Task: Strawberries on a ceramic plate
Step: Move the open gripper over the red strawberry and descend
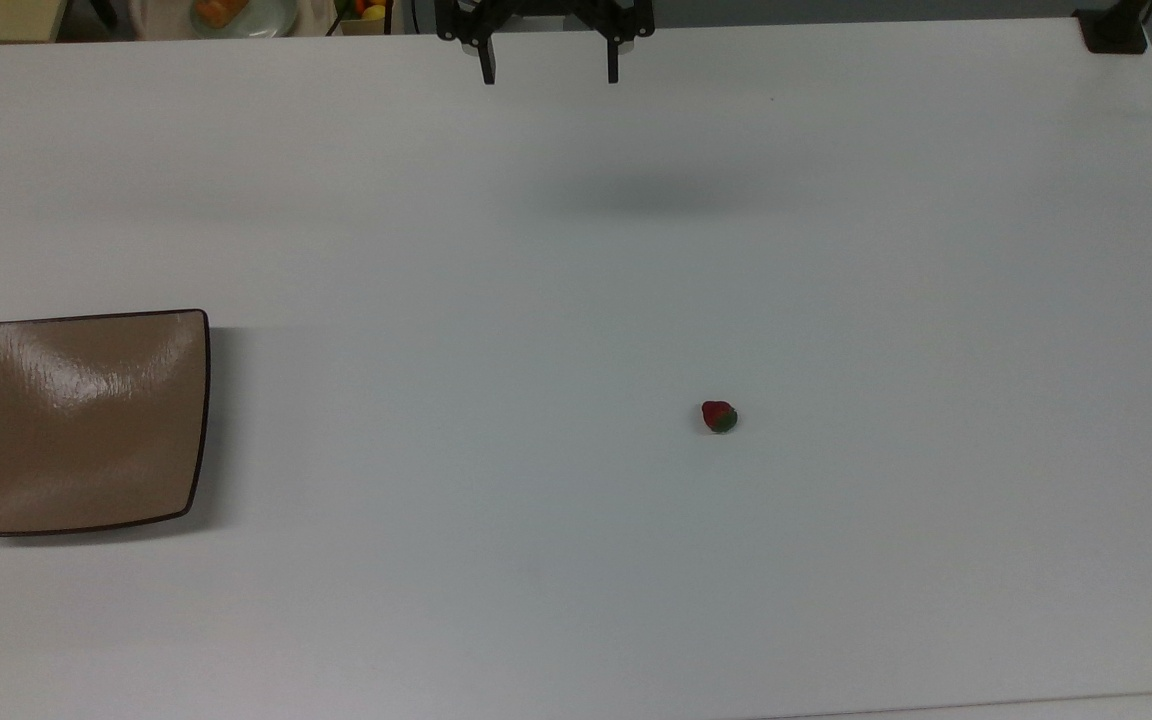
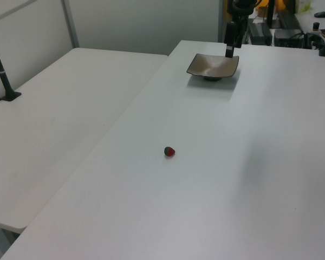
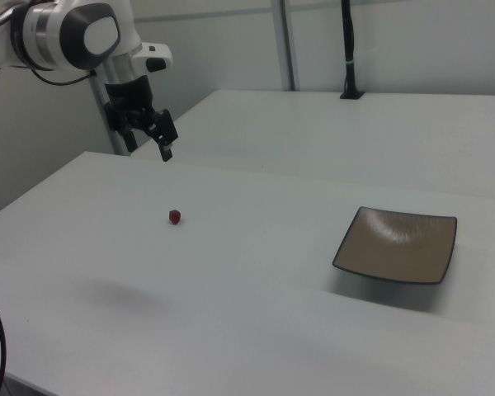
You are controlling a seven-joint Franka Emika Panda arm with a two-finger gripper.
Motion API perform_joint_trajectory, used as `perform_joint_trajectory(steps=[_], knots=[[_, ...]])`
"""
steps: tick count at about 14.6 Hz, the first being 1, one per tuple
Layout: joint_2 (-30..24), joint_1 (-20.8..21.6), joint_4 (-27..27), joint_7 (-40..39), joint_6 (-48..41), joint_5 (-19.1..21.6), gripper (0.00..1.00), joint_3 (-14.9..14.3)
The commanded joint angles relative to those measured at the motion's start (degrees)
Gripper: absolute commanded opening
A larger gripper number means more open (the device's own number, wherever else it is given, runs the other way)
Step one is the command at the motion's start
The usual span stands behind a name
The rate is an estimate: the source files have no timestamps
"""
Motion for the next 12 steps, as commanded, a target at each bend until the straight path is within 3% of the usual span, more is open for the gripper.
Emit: perform_joint_trajectory(steps=[1,12], knots=[[-2.4,-2.3,-1.1,-0.9,-0.9,-0.3,1.0,-1.4],[2.8,-0.7,0.0,-8.7,0.4,2.1,1.0,-0.5]])
